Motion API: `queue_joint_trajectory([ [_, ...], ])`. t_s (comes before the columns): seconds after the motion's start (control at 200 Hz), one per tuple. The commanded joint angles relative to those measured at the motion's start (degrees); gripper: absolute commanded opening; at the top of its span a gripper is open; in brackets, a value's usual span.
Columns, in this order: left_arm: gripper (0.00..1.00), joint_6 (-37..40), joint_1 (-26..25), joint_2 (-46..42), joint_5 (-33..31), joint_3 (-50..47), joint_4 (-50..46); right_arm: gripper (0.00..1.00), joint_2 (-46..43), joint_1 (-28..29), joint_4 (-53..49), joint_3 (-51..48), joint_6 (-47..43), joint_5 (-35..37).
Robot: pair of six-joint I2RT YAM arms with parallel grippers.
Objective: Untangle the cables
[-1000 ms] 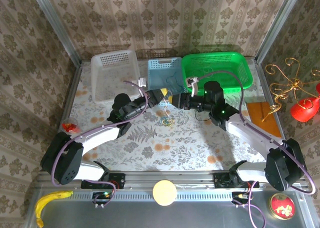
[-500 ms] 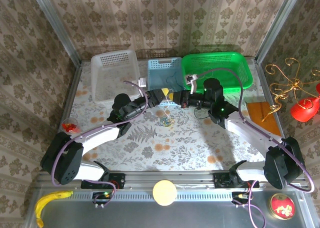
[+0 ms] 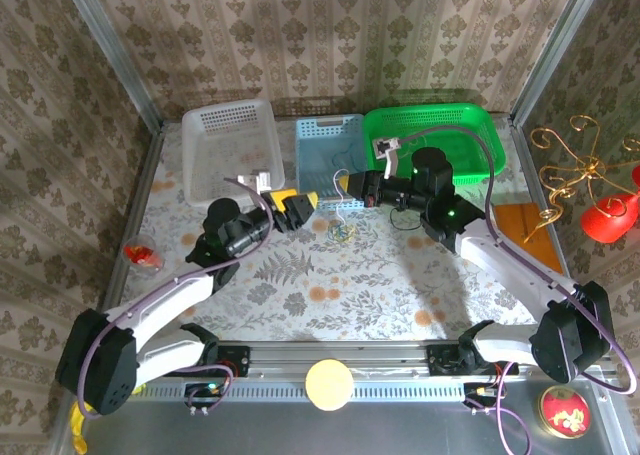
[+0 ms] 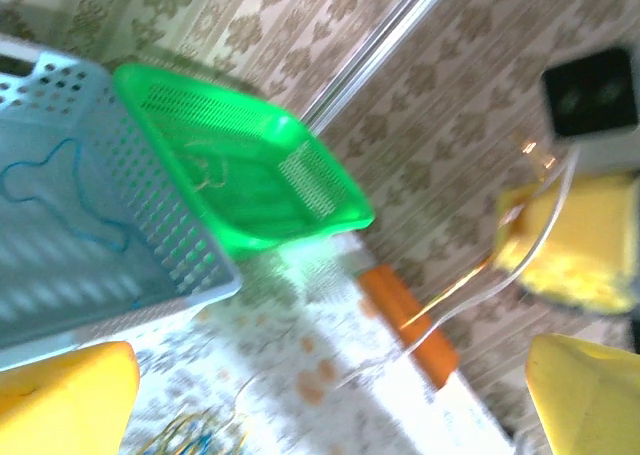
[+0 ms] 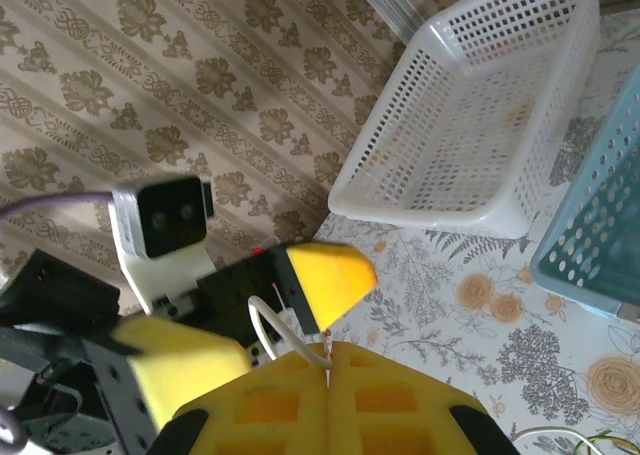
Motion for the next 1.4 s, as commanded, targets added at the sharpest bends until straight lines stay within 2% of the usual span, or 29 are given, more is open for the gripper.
queue_joint_trajectory([
  [0.0, 1.00, 13.85, -2.66, -0.86, -4.48, -1.12, -12.22, 0.00, -1.10, -0.18, -1.86, 2.20, -0.47, 1.19],
  [0.09, 1.00, 17.21, -5.02, 0.97, -6.40, -1.80, -13.35, 0.00, -1.23, -0.18, -1.99, 2.45, -0.10, 1.36],
  [0.335, 1.00, 21.05, -9.28, 10.83, -8.32, -0.09, -8.67, 0.00, -1.85, 0.50, -1.93, 2.61, 0.76, 1.44],
  [0.495, 1.00, 21.75, -9.56, 17.53, -8.45, 2.68, -4.48, 0.00, -2.23, 2.09, -2.66, 2.92, 0.63, 2.01],
  [0.72, 0.90, 21.71, -9.62, 24.19, -8.58, 6.26, 0.16, 0.00, -2.92, 4.77, -3.78, 3.51, 0.36, 3.51],
  [0.83, 0.81, 21.66, -9.57, 26.91, -8.25, 7.67, 1.97, 0.00, -2.95, 5.91, -4.16, 4.23, 0.45, 3.99],
  [0.94, 0.65, 21.09, -9.56, 29.72, -8.15, 8.02, 4.91, 0.00, -3.03, 6.33, -4.26, 5.97, 1.22, 3.99],
  [1.065, 0.39, 19.83, -9.44, 32.09, -8.17, 6.92, 8.64, 0.00, -3.30, 6.17, -4.30, 8.77, 2.58, 4.37],
  [1.125, 0.31, 19.46, -9.44, 32.64, -8.23, 6.06, 9.75, 0.00, -3.30, 5.87, -4.61, 10.51, 3.40, 4.66],
  [1.395, 0.28, 17.82, -9.23, 32.29, -9.35, -0.04, 11.94, 0.00, -2.47, 0.42, -7.51, 21.39, 6.31, 6.43],
])
